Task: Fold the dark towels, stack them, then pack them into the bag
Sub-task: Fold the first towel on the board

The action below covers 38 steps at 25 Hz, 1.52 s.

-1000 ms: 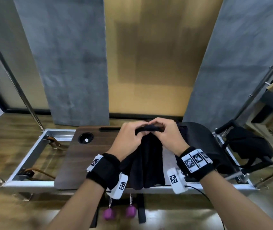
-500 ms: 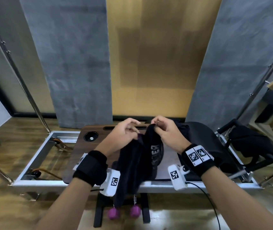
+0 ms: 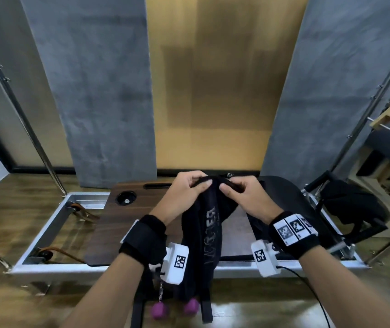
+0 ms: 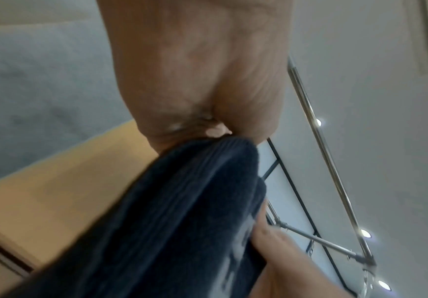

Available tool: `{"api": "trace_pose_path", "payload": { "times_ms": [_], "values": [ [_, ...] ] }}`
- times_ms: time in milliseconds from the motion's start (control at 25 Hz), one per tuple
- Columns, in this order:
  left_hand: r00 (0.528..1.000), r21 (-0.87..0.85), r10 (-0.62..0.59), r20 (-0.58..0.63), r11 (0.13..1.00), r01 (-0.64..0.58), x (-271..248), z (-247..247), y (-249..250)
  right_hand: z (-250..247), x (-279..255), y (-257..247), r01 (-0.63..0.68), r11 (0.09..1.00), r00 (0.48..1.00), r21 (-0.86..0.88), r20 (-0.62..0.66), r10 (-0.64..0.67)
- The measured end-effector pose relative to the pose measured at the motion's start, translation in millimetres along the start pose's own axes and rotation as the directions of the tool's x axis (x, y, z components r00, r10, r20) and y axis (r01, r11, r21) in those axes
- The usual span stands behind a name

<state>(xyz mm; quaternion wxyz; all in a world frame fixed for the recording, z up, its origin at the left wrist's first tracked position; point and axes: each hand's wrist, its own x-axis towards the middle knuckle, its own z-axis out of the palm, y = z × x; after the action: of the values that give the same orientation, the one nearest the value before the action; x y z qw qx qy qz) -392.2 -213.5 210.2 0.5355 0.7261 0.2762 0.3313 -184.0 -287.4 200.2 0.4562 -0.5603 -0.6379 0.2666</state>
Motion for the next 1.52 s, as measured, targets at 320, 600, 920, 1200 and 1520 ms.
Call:
{"api": "trace_pose_path", "payload": {
  "times_ms": [320,600,920,1200,1520],
  "values": [
    [0.969,0.044,-0.171,0.178,0.985,0.166,-15.6,-4.3,8.0,11.0,-2.9,-11.8,0.074,0.993,0.994,0.096,0.069,-0.081],
    [0.980,0.299,0.180,-0.089,0.943,-0.146,-14.8,-5.9,-1.5,26.1,0.6,-7.7,0.065,0.998,0.998,-0.001,0.021,-0.065],
    [0.836,0.404,0.347,-0.426,0.899,-0.167,-25.4,-54.6,-21.8,-6.5,-33.2,49.2,-0.088,0.924,0.968,-0.373,0.189,0.168],
    [0.743,0.439,0.346,-0.573,0.895,-0.078,-39.3,-97.7,-55.4,-36.9,-34.0,53.2,-0.091,0.904,0.995,-0.417,-0.081,0.062],
    [0.687,0.443,0.303,-0.661,0.896,0.032,-46.7,-124.6,-70.0,-28.5,-26.2,48.6,-0.079,0.997,0.905,0.008,-0.420,0.075]
  ]
}}
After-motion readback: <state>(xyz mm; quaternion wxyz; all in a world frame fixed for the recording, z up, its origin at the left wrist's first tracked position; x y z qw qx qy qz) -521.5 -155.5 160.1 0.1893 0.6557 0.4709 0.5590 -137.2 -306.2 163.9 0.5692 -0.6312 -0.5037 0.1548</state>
